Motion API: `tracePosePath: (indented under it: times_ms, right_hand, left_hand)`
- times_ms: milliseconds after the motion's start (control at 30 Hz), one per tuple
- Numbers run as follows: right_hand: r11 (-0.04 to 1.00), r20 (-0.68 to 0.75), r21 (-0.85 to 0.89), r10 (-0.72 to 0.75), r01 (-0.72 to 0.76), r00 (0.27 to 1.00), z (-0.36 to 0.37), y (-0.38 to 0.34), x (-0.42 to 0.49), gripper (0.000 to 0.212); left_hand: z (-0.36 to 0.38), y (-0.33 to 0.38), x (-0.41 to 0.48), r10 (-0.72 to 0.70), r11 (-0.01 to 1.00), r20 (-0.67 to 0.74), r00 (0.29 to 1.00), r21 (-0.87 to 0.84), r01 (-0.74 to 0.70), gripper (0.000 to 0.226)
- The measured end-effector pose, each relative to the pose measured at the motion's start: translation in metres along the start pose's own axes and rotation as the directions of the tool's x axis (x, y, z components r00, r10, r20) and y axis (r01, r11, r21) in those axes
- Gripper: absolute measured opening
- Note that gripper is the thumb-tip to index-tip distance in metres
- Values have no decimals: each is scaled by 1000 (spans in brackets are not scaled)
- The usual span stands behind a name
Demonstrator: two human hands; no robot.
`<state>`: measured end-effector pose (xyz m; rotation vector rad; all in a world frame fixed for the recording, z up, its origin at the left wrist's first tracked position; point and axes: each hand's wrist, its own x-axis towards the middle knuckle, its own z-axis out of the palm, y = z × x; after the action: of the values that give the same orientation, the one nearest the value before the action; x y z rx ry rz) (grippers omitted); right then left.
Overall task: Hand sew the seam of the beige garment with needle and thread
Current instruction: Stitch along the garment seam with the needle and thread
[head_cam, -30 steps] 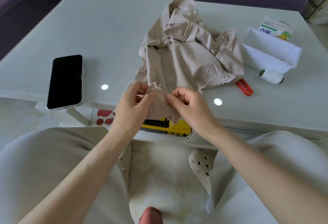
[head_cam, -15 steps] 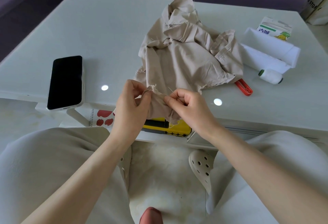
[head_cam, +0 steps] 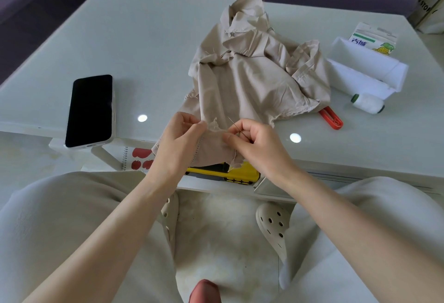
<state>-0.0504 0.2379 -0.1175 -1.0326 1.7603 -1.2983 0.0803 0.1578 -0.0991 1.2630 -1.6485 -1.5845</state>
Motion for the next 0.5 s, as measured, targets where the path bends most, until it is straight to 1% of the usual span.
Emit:
tracePosePath:
  times_ms: [67, 133, 267, 367, 400, 467, 500]
  right_hand:
    - [1000, 2, -14, -9, 9, 1000, 0, 0, 0, 14]
    - [1000, 12, -4, -18, 18, 1000, 0, -1, -1, 14]
    - [1000, 16, -8, -28, 29, 999, -3, -1, 0, 12]
    - [997, 20, -36, -69, 69, 997, -5, -1, -1, 7]
    - [992, 18, -62, -106, 106, 994, -5, -1, -2, 12]
    - [981, 29, -85, -171, 173, 985, -5, -2, -3, 23]
    - [977, 37, -84, -193, 196, 980, -5, -4, -4, 23]
  left_hand:
    - [-1, 0, 0, 32, 999, 25, 999, 20, -33, 14]
    - [-2, 3, 0, 28, 999, 59, 998, 42, -30, 19]
    - [-3, 6, 1, -62, 997, 100, 993, 43, 58, 17]
    - [-4, 6, 1, -12, 1000, 92, 996, 12, 11, 9]
    - [-4, 5, 0, 10, 1000, 87, 996, -4, -10, 6]
    - [-4, 3, 0, 57, 998, 83, 995, -25, -55, 7]
    - [-4, 3, 0, 74, 997, 83, 994, -35, -72, 7]
